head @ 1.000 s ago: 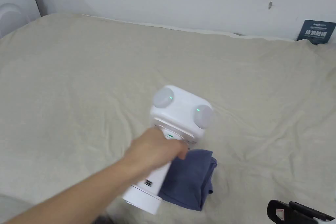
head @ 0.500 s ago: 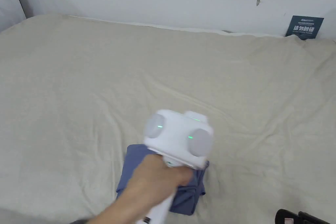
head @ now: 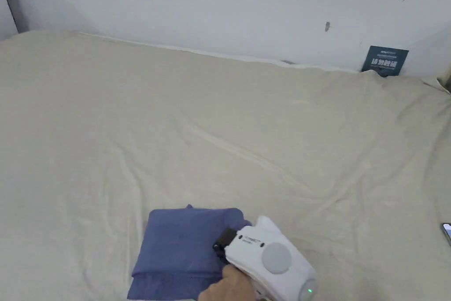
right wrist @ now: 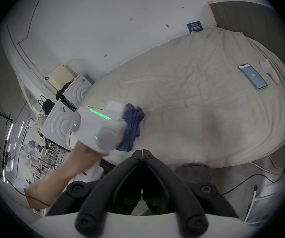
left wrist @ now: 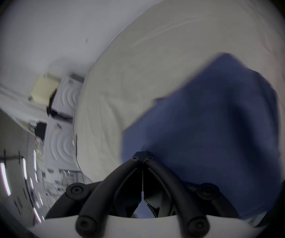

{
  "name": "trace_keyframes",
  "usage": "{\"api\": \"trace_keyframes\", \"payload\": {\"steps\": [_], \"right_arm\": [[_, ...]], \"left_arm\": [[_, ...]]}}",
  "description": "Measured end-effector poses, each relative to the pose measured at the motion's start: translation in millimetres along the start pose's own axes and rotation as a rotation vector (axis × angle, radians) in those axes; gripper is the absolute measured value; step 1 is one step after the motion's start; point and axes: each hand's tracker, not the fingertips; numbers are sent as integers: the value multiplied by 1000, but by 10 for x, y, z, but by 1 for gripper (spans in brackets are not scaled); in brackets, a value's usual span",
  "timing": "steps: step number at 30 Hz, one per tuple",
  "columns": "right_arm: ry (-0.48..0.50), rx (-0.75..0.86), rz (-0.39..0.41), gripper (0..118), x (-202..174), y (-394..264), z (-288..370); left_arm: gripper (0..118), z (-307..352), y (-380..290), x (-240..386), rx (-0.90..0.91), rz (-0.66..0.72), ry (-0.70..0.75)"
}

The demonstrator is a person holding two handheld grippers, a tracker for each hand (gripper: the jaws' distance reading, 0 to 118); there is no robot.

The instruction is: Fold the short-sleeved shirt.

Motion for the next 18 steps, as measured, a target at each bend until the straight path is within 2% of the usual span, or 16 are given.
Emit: {"api": "trace_keyframes", "payload": {"steps": [1,3,5,6,7,10,13,18], "right_arm": [[-19,0,-11,1,21,0,21],[-40,1,-17,1,52,-3,57],[-84,0,-1,0,38,-3,113],[-91,8,13,0,27,-7,132],[-92,9,18,1,25,-3,128],[-91,-20,11,1,-8,117,-92],[-33,-59,31,1,-200,346,-474],[111,-134,70,1,-639,788,-1416]], "left_arm": [[0,149,75,170,42,-24,-85],[0,248,231,228,61,39,-358],[0,269,256,90,61,195,-472],[0,280,264,-96,91,223,-504],[0,303,235,-308,154,273,-636],[0,168,80,-1005,141,414,-957],[0,-167,-257,-1745,110,517,-974],[0,-844,-1095,-2697,61,656,-861]]}}
